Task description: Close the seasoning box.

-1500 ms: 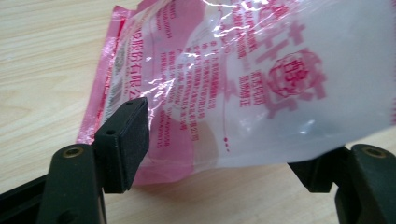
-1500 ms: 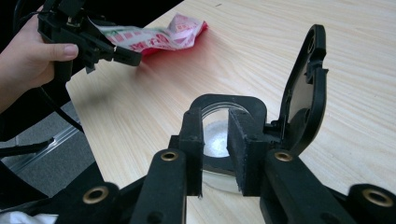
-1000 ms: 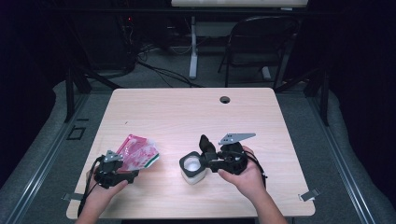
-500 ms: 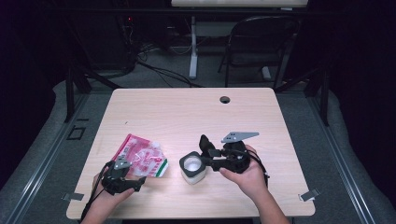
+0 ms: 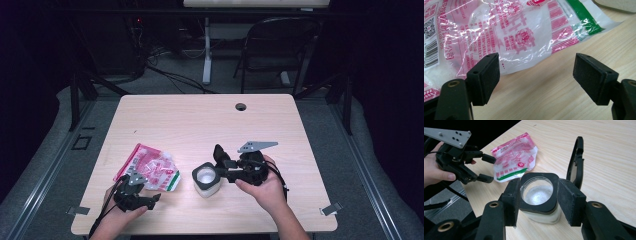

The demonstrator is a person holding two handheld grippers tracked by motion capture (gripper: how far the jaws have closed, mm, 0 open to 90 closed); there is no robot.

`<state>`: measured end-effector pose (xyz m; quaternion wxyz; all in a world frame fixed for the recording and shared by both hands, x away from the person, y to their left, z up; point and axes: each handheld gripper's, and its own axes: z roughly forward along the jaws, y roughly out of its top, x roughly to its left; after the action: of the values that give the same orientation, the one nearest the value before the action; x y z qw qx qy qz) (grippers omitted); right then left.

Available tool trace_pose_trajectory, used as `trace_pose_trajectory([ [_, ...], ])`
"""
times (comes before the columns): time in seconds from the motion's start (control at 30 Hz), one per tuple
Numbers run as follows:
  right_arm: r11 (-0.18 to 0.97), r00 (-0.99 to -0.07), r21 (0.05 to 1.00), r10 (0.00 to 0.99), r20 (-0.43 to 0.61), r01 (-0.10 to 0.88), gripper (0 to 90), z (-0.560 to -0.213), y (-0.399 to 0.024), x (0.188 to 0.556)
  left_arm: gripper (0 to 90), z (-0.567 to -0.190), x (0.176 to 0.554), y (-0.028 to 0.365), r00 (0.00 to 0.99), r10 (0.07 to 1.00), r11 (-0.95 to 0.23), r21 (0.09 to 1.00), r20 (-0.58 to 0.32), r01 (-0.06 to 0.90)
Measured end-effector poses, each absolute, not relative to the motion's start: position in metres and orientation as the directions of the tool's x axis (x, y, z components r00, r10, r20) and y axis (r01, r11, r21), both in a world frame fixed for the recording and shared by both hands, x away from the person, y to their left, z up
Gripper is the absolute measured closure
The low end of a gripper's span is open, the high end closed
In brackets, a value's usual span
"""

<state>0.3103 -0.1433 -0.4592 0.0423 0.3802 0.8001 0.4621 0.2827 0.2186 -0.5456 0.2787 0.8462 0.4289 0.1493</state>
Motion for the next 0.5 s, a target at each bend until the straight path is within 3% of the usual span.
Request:
trace_pose_trajectory([
  [0.5,0.294,-0.702,0.763,0.655,0.278,0.576,60.6,-0.447,-0.15,0.308,26.9,-0.536,0.28,0.223,0.58,0.814,-0.431,0.625,-0.042,0.65],
])
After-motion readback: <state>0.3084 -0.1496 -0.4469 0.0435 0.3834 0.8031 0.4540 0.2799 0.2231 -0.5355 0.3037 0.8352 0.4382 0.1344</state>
